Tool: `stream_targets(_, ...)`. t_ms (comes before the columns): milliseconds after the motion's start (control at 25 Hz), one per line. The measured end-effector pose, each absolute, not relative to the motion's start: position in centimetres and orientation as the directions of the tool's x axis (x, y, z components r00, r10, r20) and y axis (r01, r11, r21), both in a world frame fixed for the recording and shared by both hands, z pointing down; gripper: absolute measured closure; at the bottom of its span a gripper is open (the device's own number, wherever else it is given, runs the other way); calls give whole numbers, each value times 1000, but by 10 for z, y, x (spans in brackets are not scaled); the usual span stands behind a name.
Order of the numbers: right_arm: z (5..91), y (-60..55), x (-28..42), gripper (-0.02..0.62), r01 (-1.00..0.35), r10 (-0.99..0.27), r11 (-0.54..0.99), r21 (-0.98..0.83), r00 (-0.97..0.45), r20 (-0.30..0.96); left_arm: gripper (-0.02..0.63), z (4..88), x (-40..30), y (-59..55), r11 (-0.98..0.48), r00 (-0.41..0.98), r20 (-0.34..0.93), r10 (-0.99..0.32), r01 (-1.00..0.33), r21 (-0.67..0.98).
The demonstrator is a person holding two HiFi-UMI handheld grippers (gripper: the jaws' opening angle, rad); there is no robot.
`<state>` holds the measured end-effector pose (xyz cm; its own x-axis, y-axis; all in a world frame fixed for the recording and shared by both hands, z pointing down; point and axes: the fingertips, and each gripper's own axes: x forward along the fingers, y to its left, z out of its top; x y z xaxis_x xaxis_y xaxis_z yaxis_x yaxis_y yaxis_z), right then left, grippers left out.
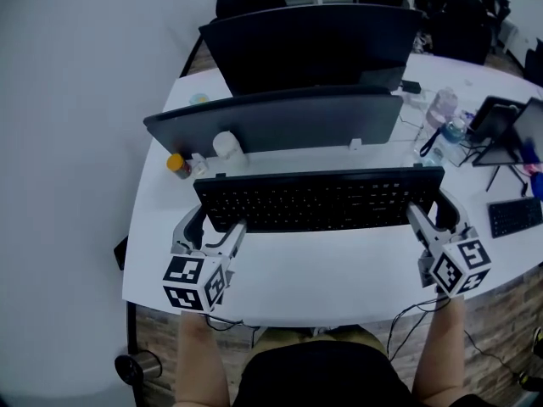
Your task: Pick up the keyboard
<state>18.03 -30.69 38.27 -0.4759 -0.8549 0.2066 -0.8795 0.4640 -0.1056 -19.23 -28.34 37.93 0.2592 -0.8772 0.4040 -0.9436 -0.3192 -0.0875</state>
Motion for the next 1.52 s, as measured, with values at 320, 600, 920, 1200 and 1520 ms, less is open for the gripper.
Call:
stream_targets(320,332,-293,200,314,-879,-873,471,-67,-476,108,264,325,-172,-272,-312,264,313,-912,-943,-114)
stream_targets(600,297,-282,218,314,-878,-878,476,-53,-478,36,264,284,-154,-260,-303,260,237,-936,-938,-168)
stream_targets(920,285,-276,217,314,-882,-883,468,-51,-469,6,264,268,-156,-256,-309,272,200,-941,-932,-188)
stream_targets(1200,284,-275,217,314,-884,-885,466,-48,-466,-12,265,265,-156,-255,-313,281,171,-944,-929,-197)
stream_targets(1520,283,-276,217,314,-881,-883,470,-49,-470,-15,265,263,-156,-255,-306,277,164,-947,-931,-199)
